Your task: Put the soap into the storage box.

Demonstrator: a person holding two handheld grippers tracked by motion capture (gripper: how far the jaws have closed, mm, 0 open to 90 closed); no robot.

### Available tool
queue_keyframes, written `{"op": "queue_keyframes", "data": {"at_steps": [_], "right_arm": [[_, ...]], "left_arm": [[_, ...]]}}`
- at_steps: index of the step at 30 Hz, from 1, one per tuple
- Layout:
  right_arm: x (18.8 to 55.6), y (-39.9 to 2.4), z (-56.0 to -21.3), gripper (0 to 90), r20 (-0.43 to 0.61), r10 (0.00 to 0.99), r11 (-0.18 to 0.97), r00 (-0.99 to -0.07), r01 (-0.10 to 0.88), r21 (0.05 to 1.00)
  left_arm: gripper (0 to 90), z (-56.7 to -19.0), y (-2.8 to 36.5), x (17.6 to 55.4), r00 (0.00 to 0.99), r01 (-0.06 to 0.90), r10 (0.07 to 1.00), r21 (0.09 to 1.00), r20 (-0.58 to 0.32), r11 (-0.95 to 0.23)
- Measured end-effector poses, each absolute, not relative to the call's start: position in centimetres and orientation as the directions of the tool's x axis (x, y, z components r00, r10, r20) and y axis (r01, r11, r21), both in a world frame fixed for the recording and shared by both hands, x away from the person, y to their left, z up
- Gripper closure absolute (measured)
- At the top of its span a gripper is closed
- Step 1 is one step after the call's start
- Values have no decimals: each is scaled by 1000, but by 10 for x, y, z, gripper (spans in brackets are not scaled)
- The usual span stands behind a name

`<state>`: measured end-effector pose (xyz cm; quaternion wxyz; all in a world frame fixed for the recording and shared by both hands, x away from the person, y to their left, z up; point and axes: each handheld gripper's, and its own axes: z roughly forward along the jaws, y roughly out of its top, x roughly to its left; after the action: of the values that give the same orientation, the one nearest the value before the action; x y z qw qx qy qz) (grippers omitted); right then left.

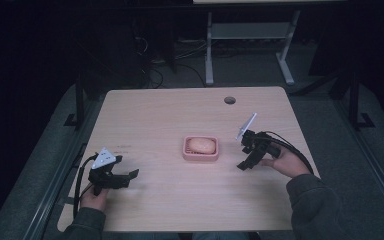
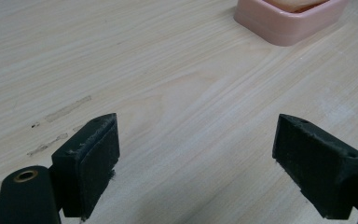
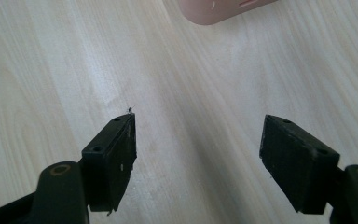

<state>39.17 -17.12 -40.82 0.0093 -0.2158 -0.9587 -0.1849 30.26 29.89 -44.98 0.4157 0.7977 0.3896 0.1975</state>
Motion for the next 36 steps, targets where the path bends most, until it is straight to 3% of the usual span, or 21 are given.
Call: {"op": "queue_keyframes", "data": {"at_steps": [36], "right_arm": [[358,-215,-428,267,112,475,792,-873,480,377]], "left_arm": [[143,-451,297,303,626,461,780,806,0,-370]]}}
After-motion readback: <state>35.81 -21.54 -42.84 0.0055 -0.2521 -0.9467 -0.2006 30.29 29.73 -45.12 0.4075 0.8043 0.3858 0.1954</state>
